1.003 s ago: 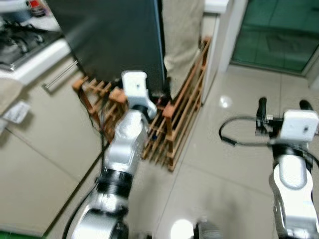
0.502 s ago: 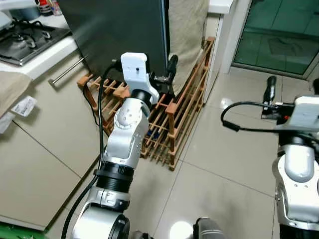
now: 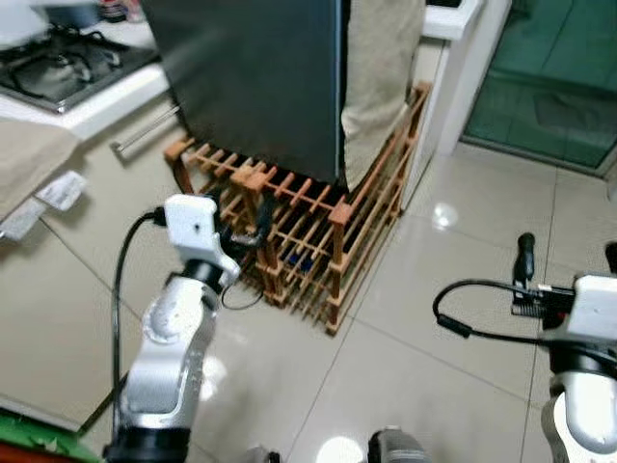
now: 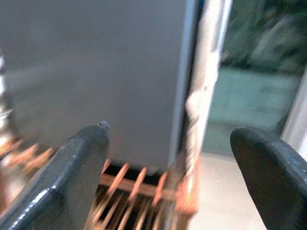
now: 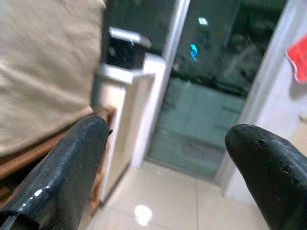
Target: Restocking fridge
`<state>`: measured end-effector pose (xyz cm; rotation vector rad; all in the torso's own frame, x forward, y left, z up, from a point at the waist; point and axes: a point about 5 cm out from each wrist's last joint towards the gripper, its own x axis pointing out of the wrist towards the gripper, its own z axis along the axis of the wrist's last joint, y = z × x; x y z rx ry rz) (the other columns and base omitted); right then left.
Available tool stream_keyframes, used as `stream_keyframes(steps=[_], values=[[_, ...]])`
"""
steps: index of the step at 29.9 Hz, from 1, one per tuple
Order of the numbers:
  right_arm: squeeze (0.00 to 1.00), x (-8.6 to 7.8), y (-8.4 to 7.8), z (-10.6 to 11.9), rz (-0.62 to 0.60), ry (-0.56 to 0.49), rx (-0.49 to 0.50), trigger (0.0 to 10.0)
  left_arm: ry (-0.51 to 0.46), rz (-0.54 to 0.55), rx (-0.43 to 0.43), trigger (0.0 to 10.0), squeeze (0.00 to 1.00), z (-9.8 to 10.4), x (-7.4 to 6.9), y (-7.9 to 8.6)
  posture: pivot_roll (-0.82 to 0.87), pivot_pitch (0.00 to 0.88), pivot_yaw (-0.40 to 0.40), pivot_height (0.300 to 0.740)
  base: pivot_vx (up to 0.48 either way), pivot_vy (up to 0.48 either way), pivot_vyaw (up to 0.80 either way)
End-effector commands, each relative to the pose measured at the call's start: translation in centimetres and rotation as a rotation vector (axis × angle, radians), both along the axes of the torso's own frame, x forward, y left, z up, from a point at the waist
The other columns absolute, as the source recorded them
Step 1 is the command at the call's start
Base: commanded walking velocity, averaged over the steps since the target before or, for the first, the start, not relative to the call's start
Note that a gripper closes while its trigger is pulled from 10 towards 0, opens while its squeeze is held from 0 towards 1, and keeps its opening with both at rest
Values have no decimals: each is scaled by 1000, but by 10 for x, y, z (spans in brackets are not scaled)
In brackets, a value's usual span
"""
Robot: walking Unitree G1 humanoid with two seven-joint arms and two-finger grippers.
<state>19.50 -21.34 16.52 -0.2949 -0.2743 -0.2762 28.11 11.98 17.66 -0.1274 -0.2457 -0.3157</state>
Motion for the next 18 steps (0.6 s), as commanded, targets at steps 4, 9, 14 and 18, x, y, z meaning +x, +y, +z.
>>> stream_keyframes(steps=[4,9,14,18], values=[[0,5,7,19,27,-72,-36,10000,-72,-13,-28,10000,0,21,5,-8,-250,15,58,723,480,0,0],[0,10,4,28,4,-113,-55,10000,-100,-51,-47,10000,0,30,7,-15,-265,16,68,723,480,0,0],[0,19,1,30,-8,-128,-48,10000,-129,-122,-25,10000,0,36,9,-29,-277,16,75,723,480,0,0],[0,22,4,29,-4,-126,-42,10000,-123,-158,-28,10000,0,36,10,-34,-281,18,78,723,480,0,0]])
